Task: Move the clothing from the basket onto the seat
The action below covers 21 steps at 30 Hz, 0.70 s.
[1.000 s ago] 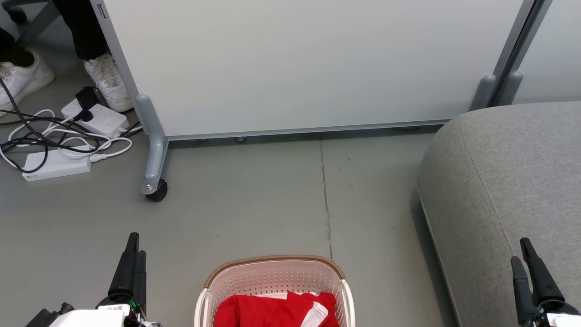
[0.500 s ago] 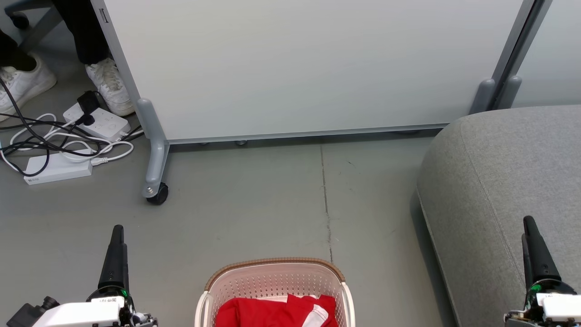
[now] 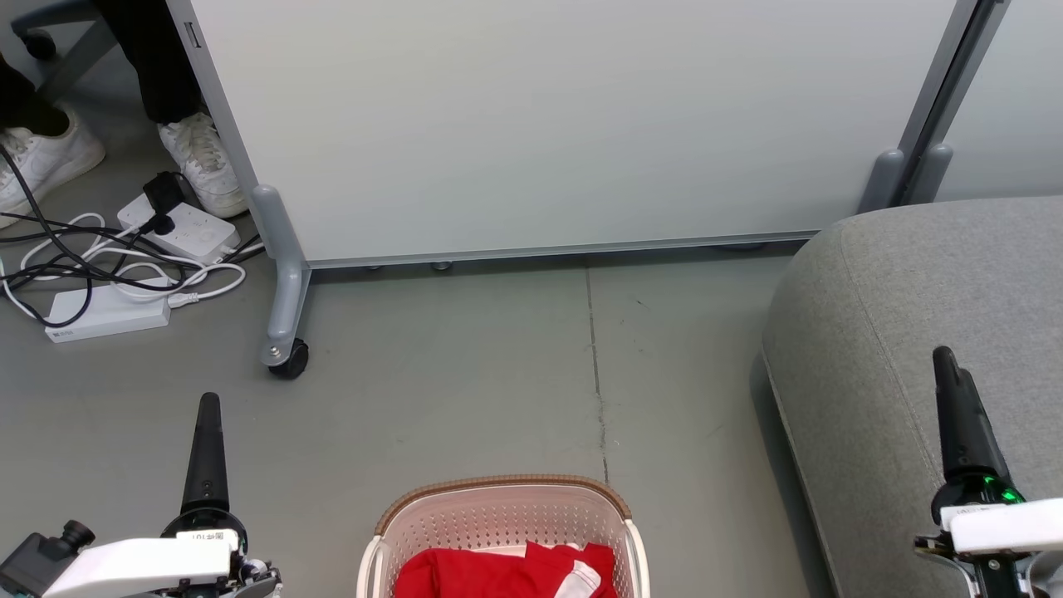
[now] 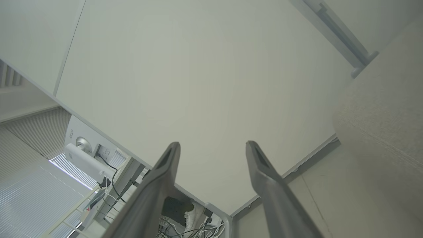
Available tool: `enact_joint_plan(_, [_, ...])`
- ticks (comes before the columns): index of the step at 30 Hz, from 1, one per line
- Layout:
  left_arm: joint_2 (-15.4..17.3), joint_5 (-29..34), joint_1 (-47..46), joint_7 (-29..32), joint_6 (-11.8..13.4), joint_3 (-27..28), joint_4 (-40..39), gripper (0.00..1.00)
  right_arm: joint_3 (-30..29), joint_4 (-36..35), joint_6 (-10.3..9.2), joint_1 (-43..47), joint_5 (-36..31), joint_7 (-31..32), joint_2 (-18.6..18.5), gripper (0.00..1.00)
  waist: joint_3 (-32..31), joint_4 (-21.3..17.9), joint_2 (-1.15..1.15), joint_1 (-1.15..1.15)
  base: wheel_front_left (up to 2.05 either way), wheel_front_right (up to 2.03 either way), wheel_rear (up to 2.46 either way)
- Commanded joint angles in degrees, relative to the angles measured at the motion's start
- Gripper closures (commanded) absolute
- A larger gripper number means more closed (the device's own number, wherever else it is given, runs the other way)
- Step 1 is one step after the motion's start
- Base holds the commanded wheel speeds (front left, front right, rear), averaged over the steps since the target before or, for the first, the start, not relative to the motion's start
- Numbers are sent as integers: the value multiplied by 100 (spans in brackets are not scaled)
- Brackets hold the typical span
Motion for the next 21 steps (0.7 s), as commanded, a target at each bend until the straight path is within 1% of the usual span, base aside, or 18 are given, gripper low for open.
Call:
enact_joint_plan(1, [36,264,-201,-55,-21,25,-86,0,40,-113,22,-187,-423,-61,-80,0,-5,-4,0,0,0,0,0])
enact_joint_plan(3, [37,504,-221,-91,-27,7,-108,0,47,-142,23,-228,-764,-74,-90,0,-11,-8,0,0,0,0,0])
enact_joint_plan(4, [40,1550,-217,-251,-8,-111,-298,0,192,-163,25,-321,-1951,-135,-56,0,-35,-25,0,0,0,0,0])
enact_joint_plan(6, [41,1701,-222,-282,39,-163,-323,0,214,-147,26,-346,-2157,-145,-41,0,-39,-33,0,0,0,0,0])
enact_joint_plan(7, [41,1701,-222,-282,39,-163,-323,0,214,-147,26,-346,-2157,-145,-41,0,-39,-33,0,0,0,0,0])
enact_joint_plan(10, [41,2085,-233,-329,94,-282,-386,0,226,-138,27,-377,-2478,-165,-36,0,-42,-46,0,0,0,0,0])
enact_joint_plan(18, [44,3521,-216,-458,431,-703,-541,0,268,-19,29,-459,-3311,-211,-17,0,-41,-72,0,0,0,0,0])
enact_joint_plan(21, [45,3908,-205,-503,534,-875,-522,0,271,74,29,-484,-3587,-226,2,0,-46,-77,0,0,0,0,0])
